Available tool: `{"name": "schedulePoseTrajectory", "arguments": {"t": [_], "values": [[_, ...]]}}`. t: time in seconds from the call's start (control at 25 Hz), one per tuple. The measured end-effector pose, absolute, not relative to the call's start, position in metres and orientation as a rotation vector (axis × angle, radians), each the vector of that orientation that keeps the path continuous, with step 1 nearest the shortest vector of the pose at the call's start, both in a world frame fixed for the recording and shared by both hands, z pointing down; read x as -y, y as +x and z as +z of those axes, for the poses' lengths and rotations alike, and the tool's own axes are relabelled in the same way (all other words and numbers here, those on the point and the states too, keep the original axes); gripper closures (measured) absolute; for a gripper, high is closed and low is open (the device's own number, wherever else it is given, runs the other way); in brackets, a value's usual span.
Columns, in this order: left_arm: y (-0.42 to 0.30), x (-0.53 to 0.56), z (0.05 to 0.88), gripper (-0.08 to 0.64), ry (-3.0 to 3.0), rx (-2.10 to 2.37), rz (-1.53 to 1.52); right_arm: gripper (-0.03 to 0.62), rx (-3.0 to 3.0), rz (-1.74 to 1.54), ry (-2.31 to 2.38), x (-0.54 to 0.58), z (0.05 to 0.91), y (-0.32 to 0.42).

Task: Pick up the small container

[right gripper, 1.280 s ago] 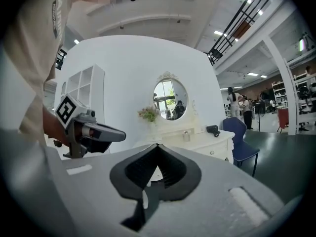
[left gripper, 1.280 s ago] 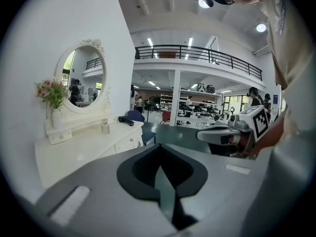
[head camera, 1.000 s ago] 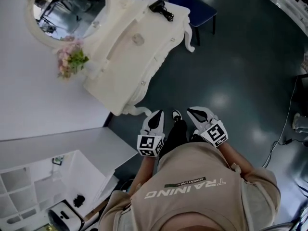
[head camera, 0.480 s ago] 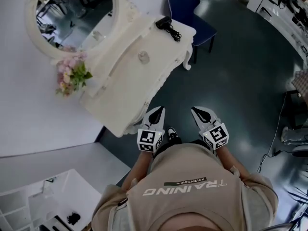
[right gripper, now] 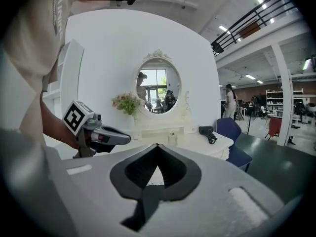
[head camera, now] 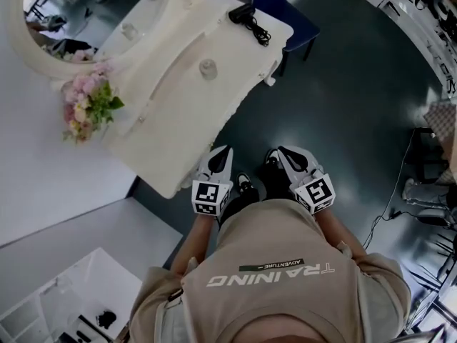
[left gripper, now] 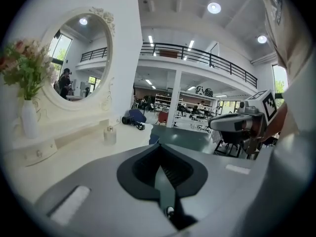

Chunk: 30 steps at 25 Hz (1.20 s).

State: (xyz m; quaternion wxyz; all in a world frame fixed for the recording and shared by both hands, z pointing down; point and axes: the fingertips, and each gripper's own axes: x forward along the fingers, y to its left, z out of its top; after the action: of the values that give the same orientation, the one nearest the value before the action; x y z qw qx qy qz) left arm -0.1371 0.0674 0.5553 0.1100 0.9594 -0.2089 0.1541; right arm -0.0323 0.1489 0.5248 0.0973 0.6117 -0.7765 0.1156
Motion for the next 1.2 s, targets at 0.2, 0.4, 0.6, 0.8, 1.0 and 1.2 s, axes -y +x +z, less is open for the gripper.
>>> {"name": "schedulePoseTrajectory", "arguments": {"t": [0.2,0.4,0.6,0.8,1.0,1.2], "values": [[-0.123,-0.059,0.559,0.543,2.808,0.606,0.48,0.589,2.327,0.377,1.793,-0.126,0.532,-0.023],[-0.106,-0.032,0.548,0.543,2.815,0.68,0.492,0.589,2.419,0.362,1.738,-0.087,0.53,-0.009],[-0.072,0.008,0.538,0.543,2.821,0.739,0.513,0.589,2.472,0.289,1.774,-0.039,0.52,0.037],[-0.024,0.046,0.534,0.543,2.784,0.768,0.493,0.589,2.509,0.294,1.772,-0.005,0.518,0.091],[0.013,0.079,0.524,0.543,2.731,0.885,0.407,0.589,2.553,0.246,1.669,0.023,0.522,0.126],[0.013,0.088,0.53,0.543,2.673,0.966,0.444,0.589,2.603,0.274,1.592,0.043,0.528,0.137]]}}
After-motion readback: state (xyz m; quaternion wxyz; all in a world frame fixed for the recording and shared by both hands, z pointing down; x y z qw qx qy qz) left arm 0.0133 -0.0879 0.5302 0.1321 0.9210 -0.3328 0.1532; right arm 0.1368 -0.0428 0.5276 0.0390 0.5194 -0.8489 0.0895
